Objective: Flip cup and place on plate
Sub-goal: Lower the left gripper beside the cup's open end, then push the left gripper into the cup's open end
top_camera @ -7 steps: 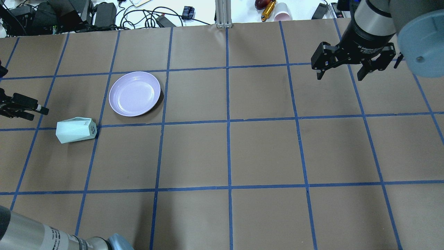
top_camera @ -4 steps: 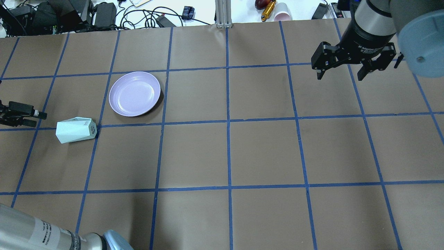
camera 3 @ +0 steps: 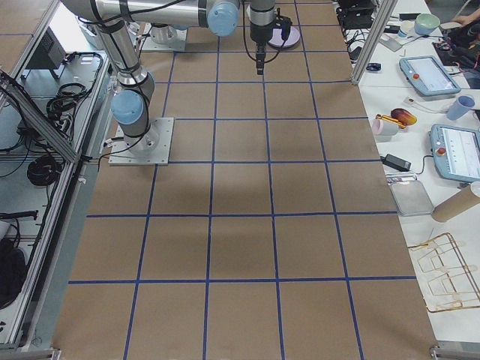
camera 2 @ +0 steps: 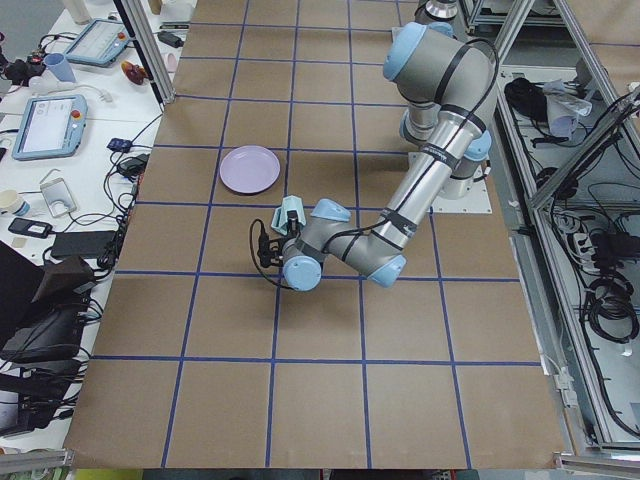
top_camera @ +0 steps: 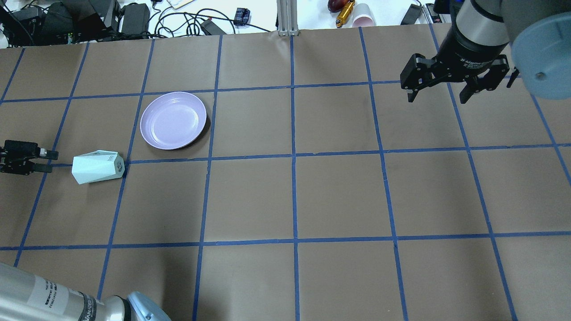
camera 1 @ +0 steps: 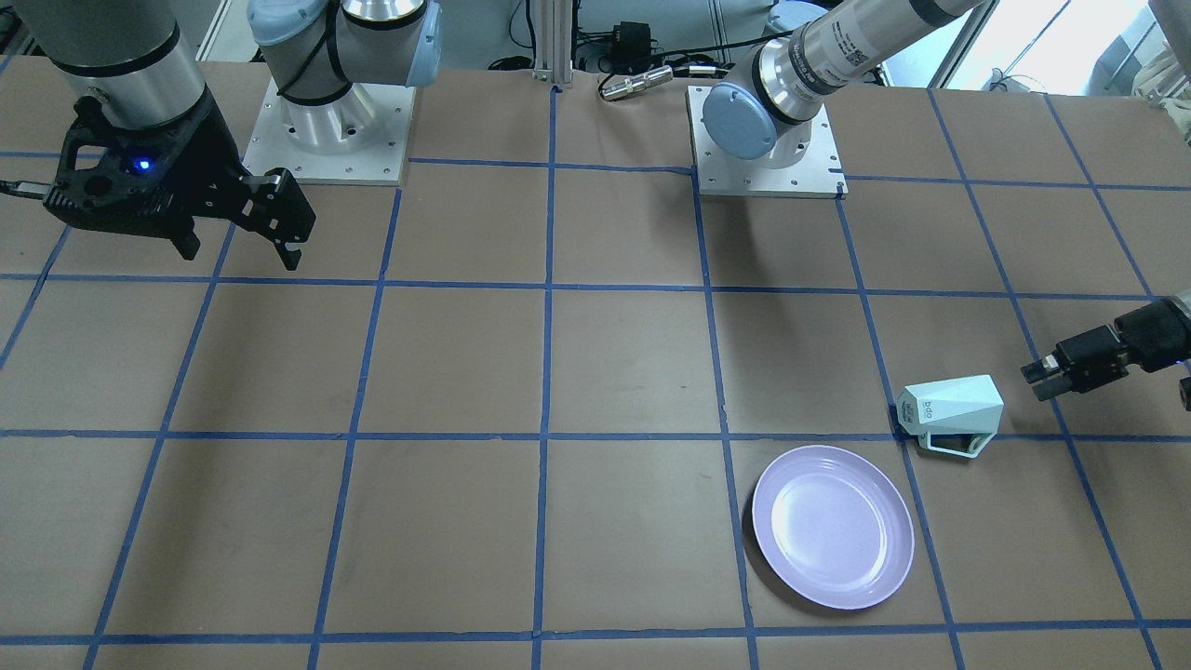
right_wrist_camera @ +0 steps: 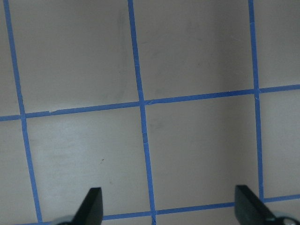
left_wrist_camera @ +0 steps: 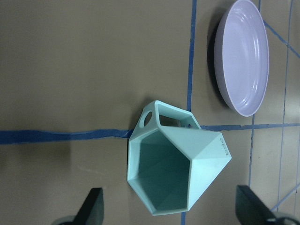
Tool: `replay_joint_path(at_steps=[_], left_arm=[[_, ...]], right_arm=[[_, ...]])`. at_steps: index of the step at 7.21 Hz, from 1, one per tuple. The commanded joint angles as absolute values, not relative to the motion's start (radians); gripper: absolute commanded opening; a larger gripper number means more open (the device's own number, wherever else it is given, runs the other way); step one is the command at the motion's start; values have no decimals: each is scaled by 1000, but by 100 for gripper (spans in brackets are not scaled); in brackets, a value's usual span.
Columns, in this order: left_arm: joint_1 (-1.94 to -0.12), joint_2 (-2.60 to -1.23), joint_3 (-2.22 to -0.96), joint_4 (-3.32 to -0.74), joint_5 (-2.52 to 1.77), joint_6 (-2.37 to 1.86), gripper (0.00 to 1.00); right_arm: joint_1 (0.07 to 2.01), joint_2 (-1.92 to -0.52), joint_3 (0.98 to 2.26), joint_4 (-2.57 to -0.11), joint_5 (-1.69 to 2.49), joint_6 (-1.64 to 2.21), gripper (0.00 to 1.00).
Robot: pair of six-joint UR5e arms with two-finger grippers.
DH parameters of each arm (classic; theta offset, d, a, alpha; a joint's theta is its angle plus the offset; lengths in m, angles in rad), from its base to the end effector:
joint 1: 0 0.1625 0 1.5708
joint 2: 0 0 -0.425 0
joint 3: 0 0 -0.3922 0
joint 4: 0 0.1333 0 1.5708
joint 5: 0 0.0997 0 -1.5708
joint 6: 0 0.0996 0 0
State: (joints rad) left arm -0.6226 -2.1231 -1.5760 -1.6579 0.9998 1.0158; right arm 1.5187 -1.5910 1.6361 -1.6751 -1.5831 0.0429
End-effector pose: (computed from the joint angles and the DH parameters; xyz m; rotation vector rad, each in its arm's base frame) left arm 0.3662 -0.4932 0.1899 0.1477 -2.3075 0.1349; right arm 0.1065 -0.4948 0.4762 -0.1491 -3.1241 0.0925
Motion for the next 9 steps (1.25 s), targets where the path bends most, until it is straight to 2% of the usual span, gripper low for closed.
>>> replay_joint_path(at_steps=[1,9], left_arm=[[-618,-2138,-1580,-1716,947,1045,100],[-620,-2193,-1598,-1807,852,1242,100]], right_arm=[[1519,-1592,1635,-1675,-1583,43,100],[1519,-1591,1635,-1675,-1583,43,100]])
